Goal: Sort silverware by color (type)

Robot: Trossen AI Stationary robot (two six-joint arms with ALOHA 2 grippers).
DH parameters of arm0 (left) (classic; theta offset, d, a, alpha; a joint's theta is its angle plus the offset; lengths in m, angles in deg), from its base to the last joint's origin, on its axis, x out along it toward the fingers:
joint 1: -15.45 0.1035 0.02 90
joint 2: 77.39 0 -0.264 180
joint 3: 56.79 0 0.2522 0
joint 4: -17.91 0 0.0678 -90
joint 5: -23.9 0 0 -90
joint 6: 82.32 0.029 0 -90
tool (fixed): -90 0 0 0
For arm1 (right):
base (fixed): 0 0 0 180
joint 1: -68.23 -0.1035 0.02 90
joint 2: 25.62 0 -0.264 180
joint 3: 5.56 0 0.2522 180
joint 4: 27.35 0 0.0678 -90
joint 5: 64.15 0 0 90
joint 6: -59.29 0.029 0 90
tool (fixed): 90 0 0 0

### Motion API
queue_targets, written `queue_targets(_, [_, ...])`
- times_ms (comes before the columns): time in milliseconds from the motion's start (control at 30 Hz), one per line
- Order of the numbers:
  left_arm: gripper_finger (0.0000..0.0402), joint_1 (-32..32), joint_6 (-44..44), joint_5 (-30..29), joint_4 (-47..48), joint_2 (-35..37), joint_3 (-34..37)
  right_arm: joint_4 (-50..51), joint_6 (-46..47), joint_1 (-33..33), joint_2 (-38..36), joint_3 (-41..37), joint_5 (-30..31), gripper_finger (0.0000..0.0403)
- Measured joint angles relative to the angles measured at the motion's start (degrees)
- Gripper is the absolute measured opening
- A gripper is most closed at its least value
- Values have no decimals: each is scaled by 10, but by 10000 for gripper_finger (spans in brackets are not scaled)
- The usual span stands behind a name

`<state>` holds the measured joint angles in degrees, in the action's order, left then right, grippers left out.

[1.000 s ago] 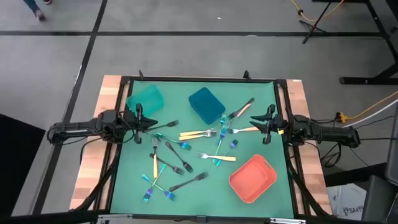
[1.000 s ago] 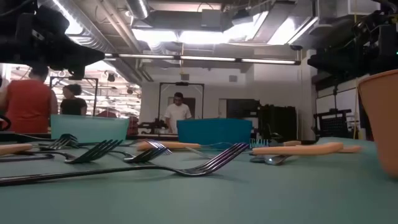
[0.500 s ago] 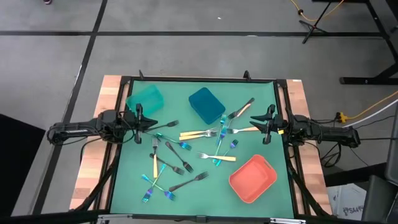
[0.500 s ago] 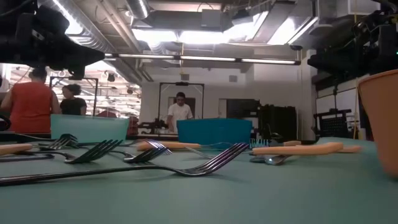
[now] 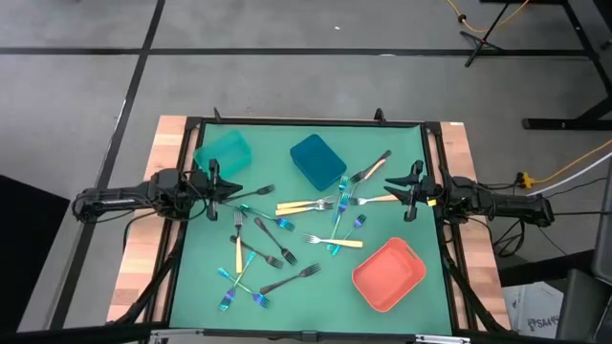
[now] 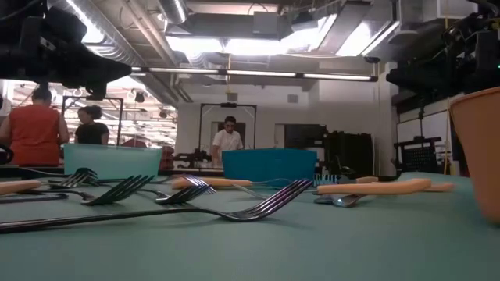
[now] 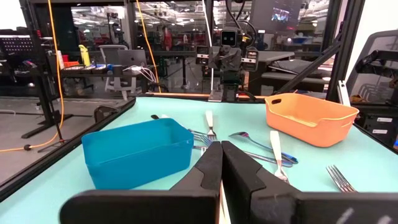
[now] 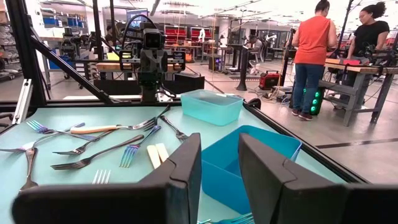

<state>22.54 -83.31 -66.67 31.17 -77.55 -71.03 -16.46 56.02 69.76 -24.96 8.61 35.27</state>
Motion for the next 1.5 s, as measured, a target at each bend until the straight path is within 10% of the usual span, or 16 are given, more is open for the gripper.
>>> queue_targets(1500, [0,0,1,-2,0,0,0,-6,90,0,0,0,3,97])
